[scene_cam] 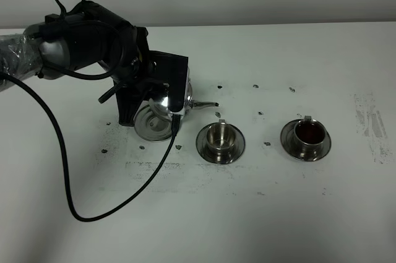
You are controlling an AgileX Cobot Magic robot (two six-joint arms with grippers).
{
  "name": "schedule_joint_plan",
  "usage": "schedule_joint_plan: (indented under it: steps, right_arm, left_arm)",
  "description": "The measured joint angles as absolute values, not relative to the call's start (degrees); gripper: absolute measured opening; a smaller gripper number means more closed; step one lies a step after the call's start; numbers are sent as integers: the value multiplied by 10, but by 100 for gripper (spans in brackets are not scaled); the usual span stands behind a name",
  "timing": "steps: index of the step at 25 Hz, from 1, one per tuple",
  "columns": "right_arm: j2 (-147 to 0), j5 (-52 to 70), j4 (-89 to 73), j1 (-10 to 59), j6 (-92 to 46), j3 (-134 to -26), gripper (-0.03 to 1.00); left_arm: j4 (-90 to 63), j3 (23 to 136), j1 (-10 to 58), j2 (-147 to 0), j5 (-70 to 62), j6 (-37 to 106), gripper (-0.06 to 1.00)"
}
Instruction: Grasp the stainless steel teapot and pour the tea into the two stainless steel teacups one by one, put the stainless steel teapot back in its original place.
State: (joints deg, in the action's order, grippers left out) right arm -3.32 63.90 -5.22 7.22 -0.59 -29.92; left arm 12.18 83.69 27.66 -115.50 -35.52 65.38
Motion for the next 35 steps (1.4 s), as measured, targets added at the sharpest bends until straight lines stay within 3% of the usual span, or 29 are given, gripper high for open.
schedule_joint_plan:
  steps: [11,35]
  right_arm:
    - [-33,639,-52,72,-6,-299,41]
    - [-33,639,-52,72,-6,-299,41]
  left_arm:
    - [151,837,292,-1155,-317,798,19]
    - [201,837,315,-1155,-271,873,19]
